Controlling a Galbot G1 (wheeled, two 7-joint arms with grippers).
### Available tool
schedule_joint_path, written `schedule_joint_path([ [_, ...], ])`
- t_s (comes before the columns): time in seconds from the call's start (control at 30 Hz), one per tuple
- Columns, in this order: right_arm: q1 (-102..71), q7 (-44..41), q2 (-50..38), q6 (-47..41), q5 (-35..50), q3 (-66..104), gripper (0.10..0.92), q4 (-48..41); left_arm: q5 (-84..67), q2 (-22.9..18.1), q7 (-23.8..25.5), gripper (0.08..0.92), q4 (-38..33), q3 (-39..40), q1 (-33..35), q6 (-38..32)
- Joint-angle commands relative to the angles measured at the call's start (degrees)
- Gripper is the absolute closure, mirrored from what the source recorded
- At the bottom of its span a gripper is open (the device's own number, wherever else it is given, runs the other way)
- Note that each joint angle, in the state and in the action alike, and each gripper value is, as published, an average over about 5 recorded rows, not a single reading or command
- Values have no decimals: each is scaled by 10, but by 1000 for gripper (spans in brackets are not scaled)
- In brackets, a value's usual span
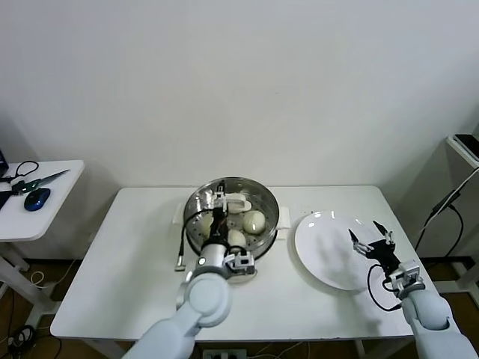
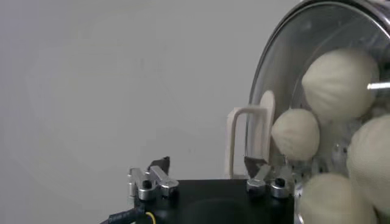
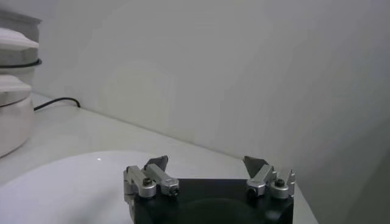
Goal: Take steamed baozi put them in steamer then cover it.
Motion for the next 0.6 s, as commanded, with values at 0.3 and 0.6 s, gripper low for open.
schedule_joint_path([
  [0.3, -30, 11, 11, -34, 19, 17, 203, 57, -311, 91, -218, 177, -184, -249, 238, -135],
  [0.6, -67, 13, 23, -29, 15, 28, 203, 95, -716, 24, -254, 177, -139, -490, 357, -364],
])
